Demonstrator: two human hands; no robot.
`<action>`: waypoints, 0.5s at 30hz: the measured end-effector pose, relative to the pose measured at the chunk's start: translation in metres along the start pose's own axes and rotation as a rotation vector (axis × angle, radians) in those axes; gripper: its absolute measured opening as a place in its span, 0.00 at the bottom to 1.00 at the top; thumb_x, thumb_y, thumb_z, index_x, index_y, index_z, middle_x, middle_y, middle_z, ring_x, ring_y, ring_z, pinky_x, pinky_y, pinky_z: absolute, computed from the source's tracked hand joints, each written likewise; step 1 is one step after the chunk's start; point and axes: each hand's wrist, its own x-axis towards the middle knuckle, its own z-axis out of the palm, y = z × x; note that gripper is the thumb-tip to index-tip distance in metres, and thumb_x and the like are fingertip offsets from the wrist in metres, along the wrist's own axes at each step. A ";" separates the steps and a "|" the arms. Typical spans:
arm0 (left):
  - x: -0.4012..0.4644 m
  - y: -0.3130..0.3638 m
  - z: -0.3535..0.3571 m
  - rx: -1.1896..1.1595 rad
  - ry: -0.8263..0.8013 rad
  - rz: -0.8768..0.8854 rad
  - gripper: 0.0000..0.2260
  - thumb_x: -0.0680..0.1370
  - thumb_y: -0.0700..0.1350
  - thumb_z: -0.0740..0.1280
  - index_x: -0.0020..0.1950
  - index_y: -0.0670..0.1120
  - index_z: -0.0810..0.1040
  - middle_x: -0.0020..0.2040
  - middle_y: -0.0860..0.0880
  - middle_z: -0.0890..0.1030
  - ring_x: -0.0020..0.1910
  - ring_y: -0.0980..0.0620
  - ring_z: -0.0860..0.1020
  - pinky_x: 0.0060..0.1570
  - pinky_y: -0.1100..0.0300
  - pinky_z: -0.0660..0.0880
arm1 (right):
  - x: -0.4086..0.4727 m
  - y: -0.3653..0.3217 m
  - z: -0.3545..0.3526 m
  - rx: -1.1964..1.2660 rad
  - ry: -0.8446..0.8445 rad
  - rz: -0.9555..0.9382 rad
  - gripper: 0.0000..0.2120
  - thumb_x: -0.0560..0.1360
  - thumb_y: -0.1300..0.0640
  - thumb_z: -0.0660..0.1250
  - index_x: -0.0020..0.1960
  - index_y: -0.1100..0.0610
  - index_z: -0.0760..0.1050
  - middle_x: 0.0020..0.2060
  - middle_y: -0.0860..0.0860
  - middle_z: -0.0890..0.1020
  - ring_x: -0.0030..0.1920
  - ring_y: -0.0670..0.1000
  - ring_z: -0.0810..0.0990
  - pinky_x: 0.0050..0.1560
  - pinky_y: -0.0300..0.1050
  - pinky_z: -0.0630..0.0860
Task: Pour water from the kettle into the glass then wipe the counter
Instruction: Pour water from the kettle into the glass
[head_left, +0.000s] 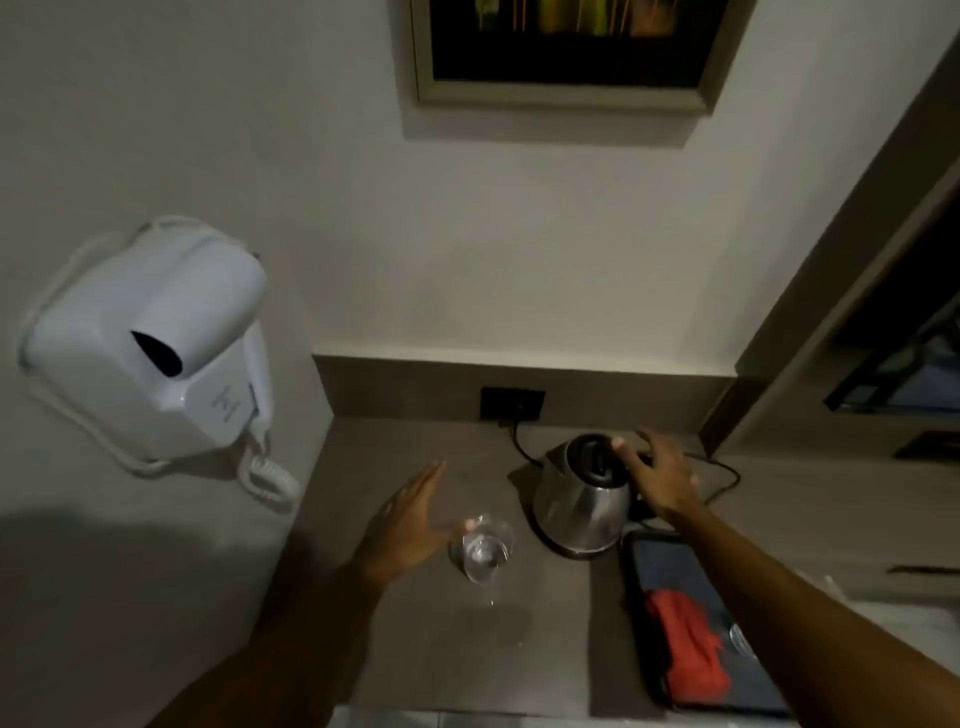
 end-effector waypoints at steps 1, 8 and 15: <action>0.000 -0.002 0.006 0.010 -0.063 -0.001 0.56 0.56 0.82 0.63 0.79 0.60 0.51 0.80 0.54 0.59 0.77 0.51 0.60 0.74 0.46 0.62 | 0.004 0.003 0.001 0.059 0.030 0.011 0.38 0.70 0.25 0.58 0.68 0.50 0.72 0.66 0.56 0.76 0.66 0.58 0.74 0.69 0.61 0.66; -0.001 -0.029 0.061 -0.054 -0.163 0.032 0.51 0.54 0.70 0.78 0.74 0.59 0.65 0.71 0.58 0.72 0.68 0.58 0.71 0.68 0.64 0.65 | 0.012 0.030 0.016 0.386 0.196 0.042 0.17 0.79 0.47 0.64 0.42 0.59 0.78 0.35 0.56 0.82 0.37 0.59 0.82 0.35 0.44 0.79; 0.017 -0.035 0.073 -0.063 -0.155 -0.041 0.44 0.53 0.71 0.76 0.68 0.64 0.71 0.59 0.61 0.81 0.57 0.57 0.79 0.62 0.53 0.75 | 0.026 0.044 0.024 0.585 0.223 0.212 0.32 0.69 0.31 0.67 0.39 0.63 0.77 0.29 0.57 0.79 0.32 0.58 0.78 0.34 0.47 0.76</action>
